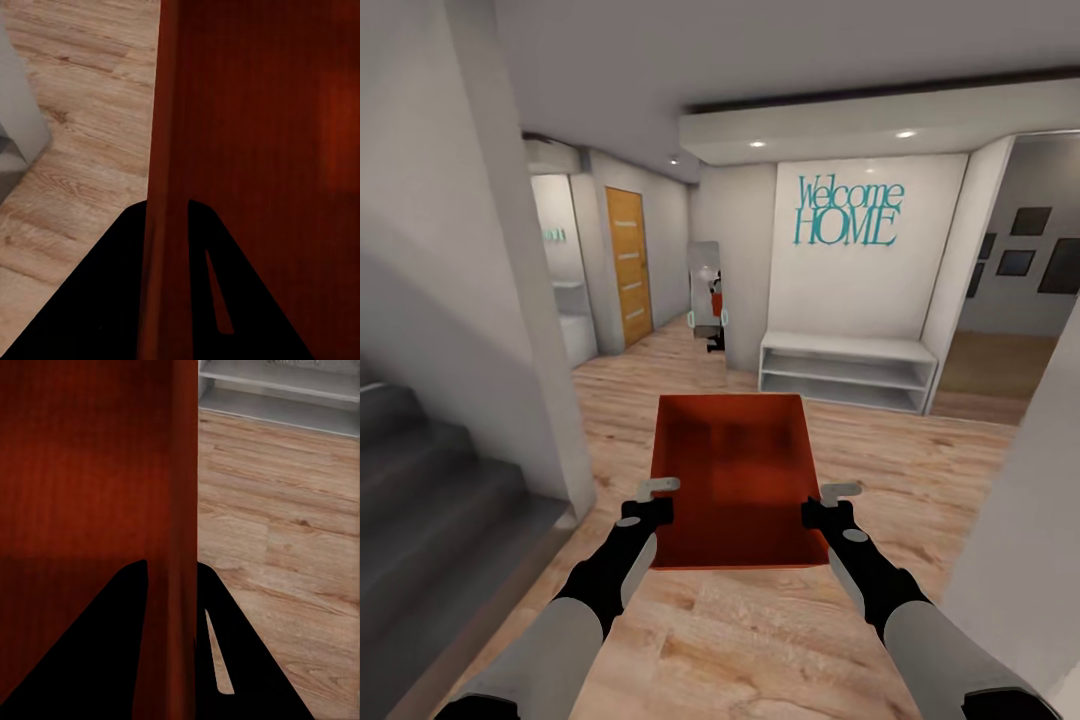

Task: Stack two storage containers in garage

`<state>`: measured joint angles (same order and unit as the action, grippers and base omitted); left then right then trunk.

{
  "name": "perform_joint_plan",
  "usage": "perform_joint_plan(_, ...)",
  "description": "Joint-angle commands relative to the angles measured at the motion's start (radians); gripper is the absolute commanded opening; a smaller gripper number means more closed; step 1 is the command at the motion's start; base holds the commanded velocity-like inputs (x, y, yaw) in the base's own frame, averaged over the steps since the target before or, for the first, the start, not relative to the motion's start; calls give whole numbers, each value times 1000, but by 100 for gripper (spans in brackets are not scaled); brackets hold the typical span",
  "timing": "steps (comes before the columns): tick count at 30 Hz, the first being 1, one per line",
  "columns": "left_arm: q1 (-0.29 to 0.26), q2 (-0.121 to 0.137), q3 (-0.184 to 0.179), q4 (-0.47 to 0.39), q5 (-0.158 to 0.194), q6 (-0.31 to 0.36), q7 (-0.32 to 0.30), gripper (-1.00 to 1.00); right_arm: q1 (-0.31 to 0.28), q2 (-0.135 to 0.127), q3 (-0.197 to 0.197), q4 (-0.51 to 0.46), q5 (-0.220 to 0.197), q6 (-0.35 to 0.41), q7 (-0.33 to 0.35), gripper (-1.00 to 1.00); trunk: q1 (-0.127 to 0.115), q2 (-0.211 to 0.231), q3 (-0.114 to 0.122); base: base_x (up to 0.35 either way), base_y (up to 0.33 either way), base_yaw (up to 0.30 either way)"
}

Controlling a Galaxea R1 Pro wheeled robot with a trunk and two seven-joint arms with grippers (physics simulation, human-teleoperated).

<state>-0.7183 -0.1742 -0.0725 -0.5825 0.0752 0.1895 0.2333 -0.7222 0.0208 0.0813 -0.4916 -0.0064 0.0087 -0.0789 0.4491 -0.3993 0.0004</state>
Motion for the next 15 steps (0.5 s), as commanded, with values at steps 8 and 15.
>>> perform_joint_plan(8,0,0,-4,1,15,5,11,-100,0,1,0,-15,2,0,-2,-100,1,-1,0,322,0,0)
perform_joint_plan(15,0,0,-3,1,15,5,10,-100,0,1,0,-14,2,1,-2,-100,1,-1,0,322,0,0)
